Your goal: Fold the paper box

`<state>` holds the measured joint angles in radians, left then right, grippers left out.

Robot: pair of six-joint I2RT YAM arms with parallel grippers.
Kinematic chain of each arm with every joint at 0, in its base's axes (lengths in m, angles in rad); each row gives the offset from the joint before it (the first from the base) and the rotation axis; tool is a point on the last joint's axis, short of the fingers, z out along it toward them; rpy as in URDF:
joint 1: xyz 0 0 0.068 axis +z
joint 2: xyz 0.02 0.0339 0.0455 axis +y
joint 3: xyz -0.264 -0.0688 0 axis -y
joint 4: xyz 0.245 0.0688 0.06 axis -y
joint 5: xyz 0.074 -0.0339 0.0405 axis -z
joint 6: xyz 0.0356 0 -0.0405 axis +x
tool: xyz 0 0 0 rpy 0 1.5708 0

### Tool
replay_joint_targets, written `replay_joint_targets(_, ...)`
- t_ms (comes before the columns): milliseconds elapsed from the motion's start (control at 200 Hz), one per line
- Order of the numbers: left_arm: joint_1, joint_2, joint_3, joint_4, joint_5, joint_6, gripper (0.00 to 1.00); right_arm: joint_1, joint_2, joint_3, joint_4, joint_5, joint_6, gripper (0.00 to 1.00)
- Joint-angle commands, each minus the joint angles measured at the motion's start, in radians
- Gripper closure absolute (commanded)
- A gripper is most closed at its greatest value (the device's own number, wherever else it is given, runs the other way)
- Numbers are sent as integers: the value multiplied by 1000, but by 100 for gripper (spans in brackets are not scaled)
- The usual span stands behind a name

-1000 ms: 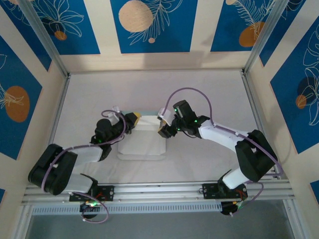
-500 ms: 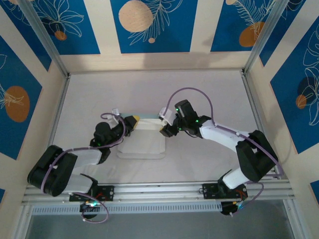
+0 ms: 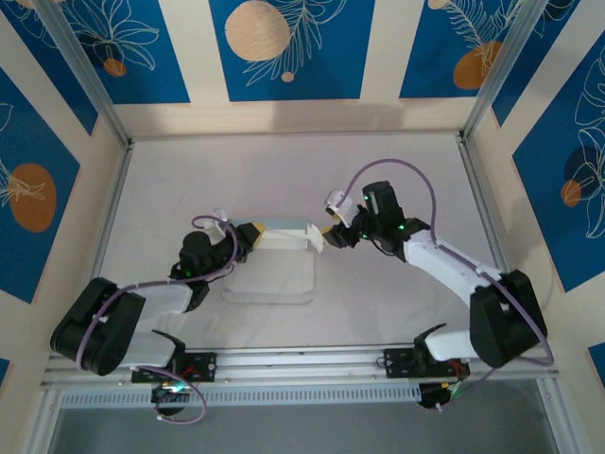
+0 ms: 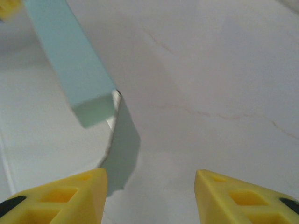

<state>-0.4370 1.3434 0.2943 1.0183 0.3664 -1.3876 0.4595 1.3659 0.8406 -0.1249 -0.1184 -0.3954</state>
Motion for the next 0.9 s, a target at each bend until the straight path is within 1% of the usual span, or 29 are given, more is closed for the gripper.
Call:
replay_joint_targets(0, -5, -7, 18, -34, 20, 2, 100, 25, 77, 49, -81, 114, -120, 47)
replay_joint_targets(65, -5, -4, 26, -45, 24, -2, 100, 42, 108, 65, -91, 103, -156, 47)
replay_joint_targets(165, -6, 1, 34, -50, 28, -12, 100, 95, 137, 80, -98, 87, -203, 46)
replay_joint_targets(300, -6, 4, 47, -74, 32, -18, 100, 144, 151, 86, -78, 57, -200, 44)
replay_joint_targets(355, -6, 6, 52, -84, 34, -20, 100, 155, 158, 87, -63, 62, -194, 44)
replay_joint_targets(455, -5, 10, 55, -86, 39, -24, 100, 165, 178, 104, -59, 78, -182, 44)
replay_joint_targets(595, -6, 11, 56, -86, 44, -27, 100, 173, 211, 134, -45, 131, -164, 44)
replay_joint_targets(895, -6, 16, 54, -77, 48, -45, 100, 191, 258, 152, 32, 144, -81, 42)
